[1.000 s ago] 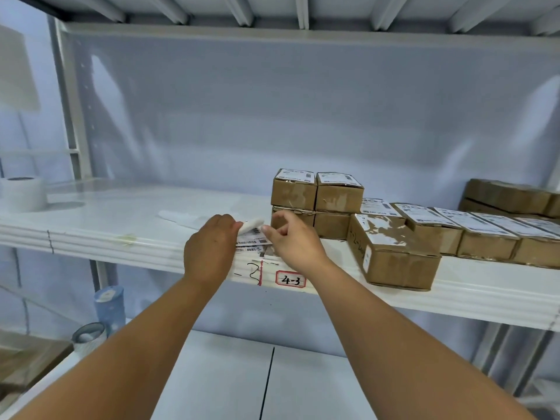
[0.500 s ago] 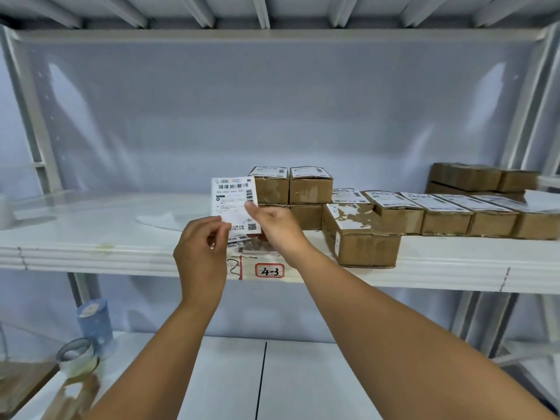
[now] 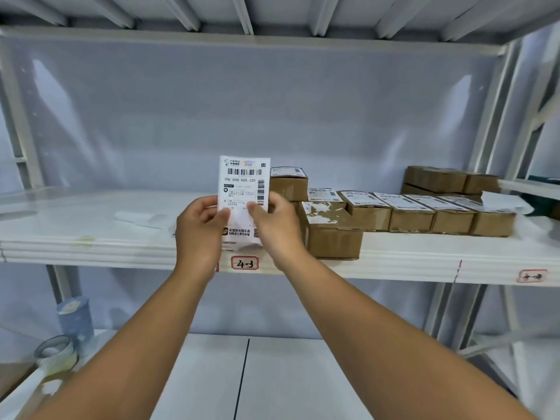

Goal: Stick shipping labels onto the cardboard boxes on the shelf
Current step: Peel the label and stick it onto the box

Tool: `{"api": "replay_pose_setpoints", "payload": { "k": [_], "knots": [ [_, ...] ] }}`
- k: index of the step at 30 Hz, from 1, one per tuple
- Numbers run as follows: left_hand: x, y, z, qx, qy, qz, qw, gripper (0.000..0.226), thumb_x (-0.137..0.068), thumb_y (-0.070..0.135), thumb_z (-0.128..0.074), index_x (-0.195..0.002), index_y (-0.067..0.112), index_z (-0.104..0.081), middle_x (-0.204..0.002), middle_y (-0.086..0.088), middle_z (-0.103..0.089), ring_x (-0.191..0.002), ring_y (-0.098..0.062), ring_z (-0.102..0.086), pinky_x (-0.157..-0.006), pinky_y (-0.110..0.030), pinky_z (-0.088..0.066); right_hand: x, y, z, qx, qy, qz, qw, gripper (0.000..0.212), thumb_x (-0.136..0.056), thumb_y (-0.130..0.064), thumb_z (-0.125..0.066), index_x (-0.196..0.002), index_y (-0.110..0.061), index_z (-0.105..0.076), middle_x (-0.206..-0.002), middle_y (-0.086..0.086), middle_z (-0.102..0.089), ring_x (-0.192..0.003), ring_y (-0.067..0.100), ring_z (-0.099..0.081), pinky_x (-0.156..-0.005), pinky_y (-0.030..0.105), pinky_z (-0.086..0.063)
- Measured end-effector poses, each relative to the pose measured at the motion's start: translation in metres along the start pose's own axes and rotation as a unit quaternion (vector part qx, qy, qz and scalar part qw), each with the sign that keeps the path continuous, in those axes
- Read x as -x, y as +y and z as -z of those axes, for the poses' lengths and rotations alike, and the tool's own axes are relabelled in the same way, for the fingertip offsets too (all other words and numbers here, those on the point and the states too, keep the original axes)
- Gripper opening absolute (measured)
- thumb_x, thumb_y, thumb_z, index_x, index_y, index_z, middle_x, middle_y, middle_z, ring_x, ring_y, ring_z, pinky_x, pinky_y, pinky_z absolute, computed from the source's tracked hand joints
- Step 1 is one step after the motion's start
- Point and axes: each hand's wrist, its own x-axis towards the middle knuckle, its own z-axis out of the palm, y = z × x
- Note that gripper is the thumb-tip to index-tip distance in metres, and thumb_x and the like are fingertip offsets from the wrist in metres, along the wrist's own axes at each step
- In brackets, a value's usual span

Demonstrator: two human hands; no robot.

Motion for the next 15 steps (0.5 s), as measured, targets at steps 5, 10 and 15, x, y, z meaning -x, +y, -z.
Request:
{"api": "replay_pose_setpoints", "payload": {
  "k": [5, 10, 15],
  "knots": [
    [0.013, 0.024, -0.017, 0.039, -0.048, 0.031, 0.998, 0.014, -0.090, 0.011, -0.057, -0.084, 0.016, -0.068, -0.075, 0.002, -0.071, -0.064, -0.013, -0.065, -0.060, -0.026, -0.052, -0.009, -0.031, 0.033, 0.009, 0.066, 0.031, 0.997, 0.014, -0.096, -0.014, -0.052, -0.093, -0.023, -0.063, -0.098, -0.002, -0.070, -0.082, 0.016, -0.067, -0.063, 0.031, -0.056],
    [0.014, 0.054, -0.035, 0.144, -0.079, 0.046, 0.985, 0.021, -0.095, 0.011, -0.050, -0.082, 0.011, -0.067, -0.071, 0.001, -0.072, -0.062, -0.013, -0.065, -0.053, -0.024, -0.051, -0.010, -0.043, 0.063, 0.066, 0.043, 0.046, 0.996, 0.016, -0.096, -0.017, -0.052, -0.101, -0.025, -0.065, -0.107, -0.004, -0.071, -0.092, 0.017, -0.067, -0.071, 0.031, -0.056],
    [0.012, 0.065, -0.051, 0.081, -0.119, 0.040, 0.989, 0.016, -0.093, 0.015, -0.056, -0.083, 0.016, -0.069, -0.074, 0.003, -0.071, -0.066, -0.013, -0.059, -0.064, -0.026, -0.048, -0.007, -0.048, 0.089, 0.092, 0.074, 0.050, 0.992, 0.016, -0.097, -0.020, -0.051, -0.099, -0.029, -0.064, -0.105, -0.007, -0.070, -0.090, 0.016, -0.067, -0.069, 0.033, -0.056]
  ]
}}
